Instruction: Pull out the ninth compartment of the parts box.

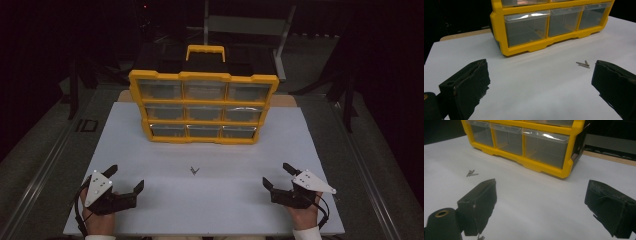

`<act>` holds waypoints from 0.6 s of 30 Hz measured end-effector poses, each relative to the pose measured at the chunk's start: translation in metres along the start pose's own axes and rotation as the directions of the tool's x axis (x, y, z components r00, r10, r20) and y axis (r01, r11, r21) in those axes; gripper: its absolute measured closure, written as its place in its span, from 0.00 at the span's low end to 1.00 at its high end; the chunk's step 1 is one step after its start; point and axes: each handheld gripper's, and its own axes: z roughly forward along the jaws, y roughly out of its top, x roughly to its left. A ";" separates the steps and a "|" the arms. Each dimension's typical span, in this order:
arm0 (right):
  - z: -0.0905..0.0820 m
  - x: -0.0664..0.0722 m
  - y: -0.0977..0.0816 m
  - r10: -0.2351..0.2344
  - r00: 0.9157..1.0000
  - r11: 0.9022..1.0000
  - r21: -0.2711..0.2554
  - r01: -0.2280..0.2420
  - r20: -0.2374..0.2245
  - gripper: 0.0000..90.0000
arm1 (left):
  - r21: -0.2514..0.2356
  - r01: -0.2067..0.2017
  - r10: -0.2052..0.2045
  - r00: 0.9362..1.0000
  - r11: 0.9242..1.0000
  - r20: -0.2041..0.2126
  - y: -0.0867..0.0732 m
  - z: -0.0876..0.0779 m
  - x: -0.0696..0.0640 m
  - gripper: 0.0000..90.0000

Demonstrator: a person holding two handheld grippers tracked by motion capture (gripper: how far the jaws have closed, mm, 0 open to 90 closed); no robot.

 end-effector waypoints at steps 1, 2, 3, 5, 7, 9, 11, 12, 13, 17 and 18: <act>0.000 0.000 0.000 0.001 1.000 1.000 -0.001 -0.001 0.000 0.12 | 0.001 -0.002 0.002 1.000 1.000 0.002 0.000 0.000 0.000 0.02; 0.000 0.000 0.000 0.002 1.000 1.000 -0.001 -0.002 0.001 0.12 | 0.001 -0.003 0.003 1.000 1.000 0.001 0.000 0.000 0.000 0.02; 0.000 0.000 0.000 0.003 1.000 1.000 0.000 -0.003 0.001 0.12 | 0.002 -0.004 0.004 1.000 1.000 0.002 0.000 0.000 -0.001 0.02; 0.000 0.000 0.000 0.004 1.000 1.000 0.000 -0.004 0.000 0.12 | 0.004 -0.005 0.005 1.000 1.000 0.001 0.000 0.000 -0.001 0.02; 0.000 0.000 0.000 0.009 1.000 1.000 -0.001 -0.009 0.002 0.12 | 0.003 -0.003 0.003 1.000 1.000 0.002 0.000 0.000 -0.001 0.02; 0.000 0.000 0.000 0.024 1.000 1.000 -0.006 -0.024 -0.002 0.12 | 0.003 -0.002 0.002 1.000 1.000 0.004 0.000 0.000 -0.001 0.02; 0.000 0.000 0.001 0.031 1.000 0.999 -0.012 -0.031 -0.003 0.12 | 0.004 -0.003 0.003 1.000 1.000 0.003 0.000 0.000 -0.001 0.02; 0.001 0.000 0.001 0.030 1.000 0.999 -0.012 -0.030 -0.004 0.12 | 0.003 -0.002 0.002 1.000 1.000 0.004 0.000 0.000 -0.001 0.02; 0.001 0.001 0.002 0.031 1.000 0.999 -0.011 -0.031 -0.001 0.12 | 0.003 -0.002 0.002 1.000 1.000 0.004 0.000 0.000 -0.001 0.02; 0.001 0.000 0.004 0.036 0.999 0.999 -0.013 -0.036 -0.010 0.12 | 0.003 -0.003 0.003 1.000 1.000 0.001 -0.001 -0.001 -0.001 0.02; 0.001 0.000 0.004 0.036 0.999 0.999 -0.013 -0.036 -0.010 0.12 | 0.003 -0.003 0.003 1.000 1.000 0.001 -0.001 -0.001 -0.001 0.02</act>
